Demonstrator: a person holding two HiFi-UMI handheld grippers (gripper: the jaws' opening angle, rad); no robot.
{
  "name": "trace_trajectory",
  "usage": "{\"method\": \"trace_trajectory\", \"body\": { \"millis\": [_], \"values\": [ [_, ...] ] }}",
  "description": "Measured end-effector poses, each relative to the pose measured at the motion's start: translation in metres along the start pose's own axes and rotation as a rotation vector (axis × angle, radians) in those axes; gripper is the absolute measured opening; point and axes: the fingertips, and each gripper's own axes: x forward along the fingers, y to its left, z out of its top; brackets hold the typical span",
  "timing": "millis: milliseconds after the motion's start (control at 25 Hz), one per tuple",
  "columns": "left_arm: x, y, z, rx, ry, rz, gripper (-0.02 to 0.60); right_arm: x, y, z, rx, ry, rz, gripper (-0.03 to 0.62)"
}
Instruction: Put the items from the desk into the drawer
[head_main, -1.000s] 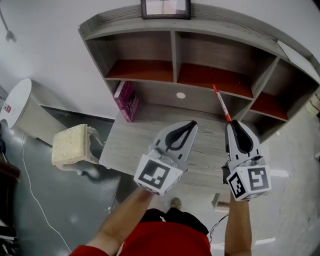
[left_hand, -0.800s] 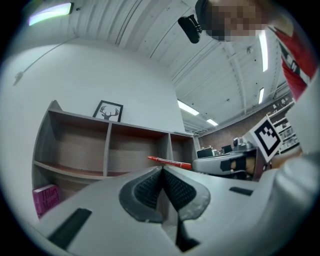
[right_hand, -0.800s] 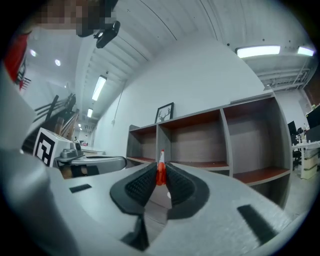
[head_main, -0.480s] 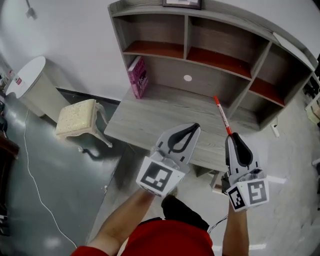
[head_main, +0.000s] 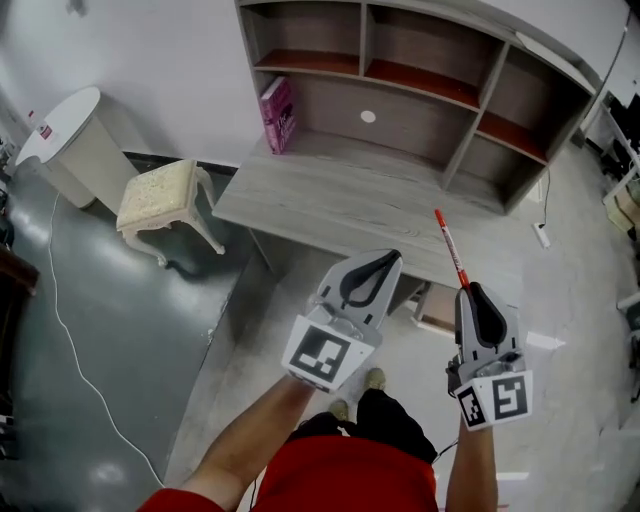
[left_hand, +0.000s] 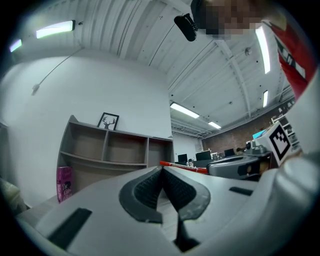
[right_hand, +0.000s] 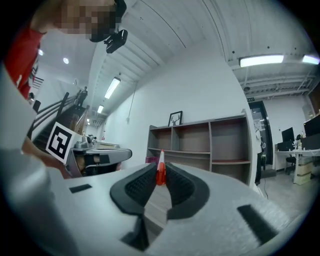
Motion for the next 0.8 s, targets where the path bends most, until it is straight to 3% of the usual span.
{"method": "trace_trajectory", "body": {
  "millis": [400, 800],
  "values": [
    [0.012, -0.080, -0.037, -0.014, 0.010, 0.010, 0.008, -0.088, -0.034, -0.068, -0.028, 0.062, -0.015, 0.058],
    [0.054, -0.143, -0.104, -0.026, 0.085, 0.097, 0.008, -0.139, -0.092, -0.179, -0.016, 0.233, 0.082, 0.058]
  ]
}}
